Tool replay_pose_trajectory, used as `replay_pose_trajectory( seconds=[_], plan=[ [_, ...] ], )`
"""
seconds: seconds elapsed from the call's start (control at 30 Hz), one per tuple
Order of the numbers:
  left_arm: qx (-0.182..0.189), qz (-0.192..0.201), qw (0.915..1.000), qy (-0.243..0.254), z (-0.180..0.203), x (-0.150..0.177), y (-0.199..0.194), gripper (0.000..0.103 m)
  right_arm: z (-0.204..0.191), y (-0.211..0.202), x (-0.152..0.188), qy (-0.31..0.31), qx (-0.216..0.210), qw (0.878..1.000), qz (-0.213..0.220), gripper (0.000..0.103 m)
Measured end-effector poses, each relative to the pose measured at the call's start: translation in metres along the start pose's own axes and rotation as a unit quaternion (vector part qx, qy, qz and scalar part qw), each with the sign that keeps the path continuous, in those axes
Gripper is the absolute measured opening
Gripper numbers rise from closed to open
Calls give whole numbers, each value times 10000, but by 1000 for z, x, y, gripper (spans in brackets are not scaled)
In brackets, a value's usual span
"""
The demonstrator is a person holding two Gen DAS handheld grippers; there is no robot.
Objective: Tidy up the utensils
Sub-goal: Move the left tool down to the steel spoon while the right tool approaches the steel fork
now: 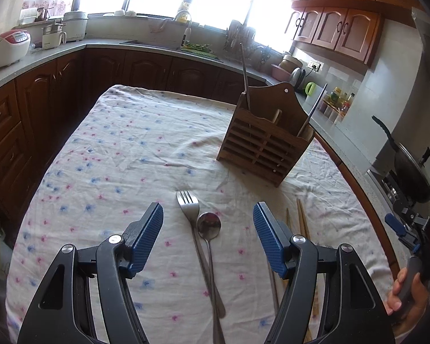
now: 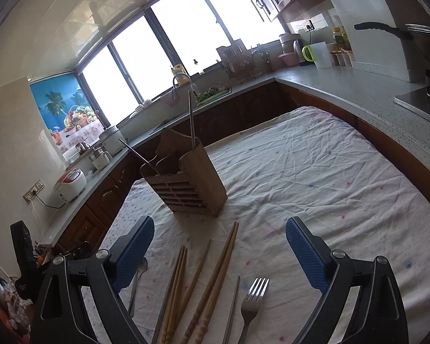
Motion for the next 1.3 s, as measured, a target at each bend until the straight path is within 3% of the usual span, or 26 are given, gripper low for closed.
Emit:
replay_pose_trajectory(
  seconds=[0.27,0.67,0.83,1.0,1.17,1.3],
  plan=[
    [-161,-315,9991,248,1,30,6,66,2,-5,33,32,115,9992,-375,94],
    [-279,-465,9971,531,13,38,24,65,-2,8,51,-123,174,9967,-783,94],
    [-318,-493,9962,646,15,33,38,60,-6,24,61,-255,249,9932,-1104,90],
    [-358,-587,9945,793,19,24,60,51,-8,40,70,-314,262,9884,-1460,72],
    [-477,-690,9924,900,19,18,85,47,-6,50,77,-263,222,9852,-1680,70],
    [-432,-849,9912,915,19,16,100,34,-4,54,80,-227,207,9839,-1760,67]
  ],
)
Point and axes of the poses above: each gripper's, at about its wrist camera, not at the fingertips, and y roughly the way its jaws point, z to its right, x to its underside, the point moved 1 cm from there along y, roughly the way its jaws point, and after that the axes turned 13 degrees about -y, right-handed, at the moved point
